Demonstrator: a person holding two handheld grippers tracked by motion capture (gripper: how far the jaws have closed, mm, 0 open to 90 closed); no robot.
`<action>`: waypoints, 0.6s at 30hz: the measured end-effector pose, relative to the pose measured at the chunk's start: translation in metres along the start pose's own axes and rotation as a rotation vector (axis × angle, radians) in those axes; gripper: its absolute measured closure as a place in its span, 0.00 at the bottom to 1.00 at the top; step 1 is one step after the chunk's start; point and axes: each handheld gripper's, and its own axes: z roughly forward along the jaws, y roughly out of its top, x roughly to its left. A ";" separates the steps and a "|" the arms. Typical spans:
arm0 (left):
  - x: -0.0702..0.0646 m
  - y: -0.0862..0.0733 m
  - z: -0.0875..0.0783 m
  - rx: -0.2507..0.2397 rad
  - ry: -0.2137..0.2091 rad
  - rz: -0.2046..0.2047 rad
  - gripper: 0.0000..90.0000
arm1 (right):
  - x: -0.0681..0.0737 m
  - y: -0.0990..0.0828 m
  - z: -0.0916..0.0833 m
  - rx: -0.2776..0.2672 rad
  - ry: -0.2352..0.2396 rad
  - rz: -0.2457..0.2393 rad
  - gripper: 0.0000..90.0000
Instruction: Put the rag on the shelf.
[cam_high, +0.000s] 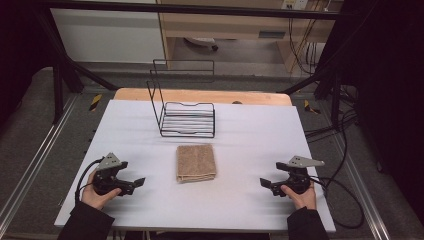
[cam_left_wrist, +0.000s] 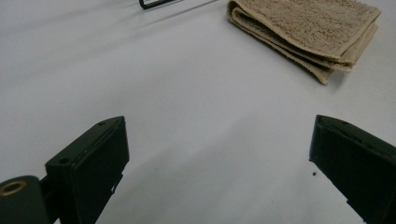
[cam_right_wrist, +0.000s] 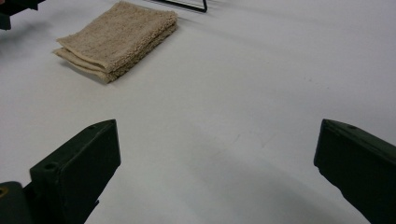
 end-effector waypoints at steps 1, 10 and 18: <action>0.000 0.000 0.000 -0.001 0.002 0.000 0.05 | 0.000 0.000 0.000 0.002 0.000 -0.001 0.01; -0.004 0.002 0.001 -0.001 0.008 0.006 0.05 | 0.001 -0.001 0.000 0.009 -0.001 -0.008 0.01; -0.009 0.004 0.003 0.000 0.006 0.013 0.05 | 0.001 -0.001 0.000 0.004 -0.005 -0.005 0.01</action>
